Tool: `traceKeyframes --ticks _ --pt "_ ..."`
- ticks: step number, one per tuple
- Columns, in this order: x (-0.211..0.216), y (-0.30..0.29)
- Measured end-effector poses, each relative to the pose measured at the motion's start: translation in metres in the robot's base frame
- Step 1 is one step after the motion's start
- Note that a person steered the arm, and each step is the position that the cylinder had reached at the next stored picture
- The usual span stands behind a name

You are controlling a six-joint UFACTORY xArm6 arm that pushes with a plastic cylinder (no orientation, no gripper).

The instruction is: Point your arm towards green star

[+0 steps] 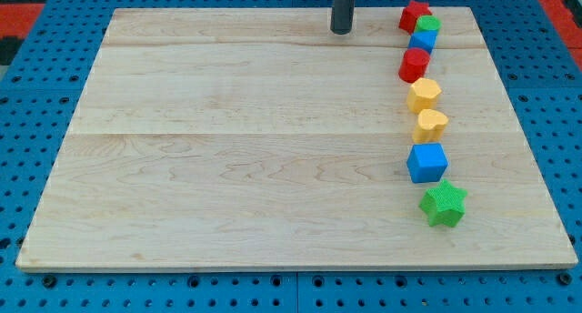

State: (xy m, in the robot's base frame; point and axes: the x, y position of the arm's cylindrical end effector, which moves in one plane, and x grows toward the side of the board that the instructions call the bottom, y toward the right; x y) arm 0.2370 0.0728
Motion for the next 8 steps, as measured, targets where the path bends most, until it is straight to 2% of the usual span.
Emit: traceKeyframes --ticks 1,2,3,5,6,8 --pt "0.009 0.0" --pt "0.032 -0.041" --pt "0.097 -0.078" --pt "0.302 -0.079" --pt "0.368 -0.073" --pt "0.382 -0.064"
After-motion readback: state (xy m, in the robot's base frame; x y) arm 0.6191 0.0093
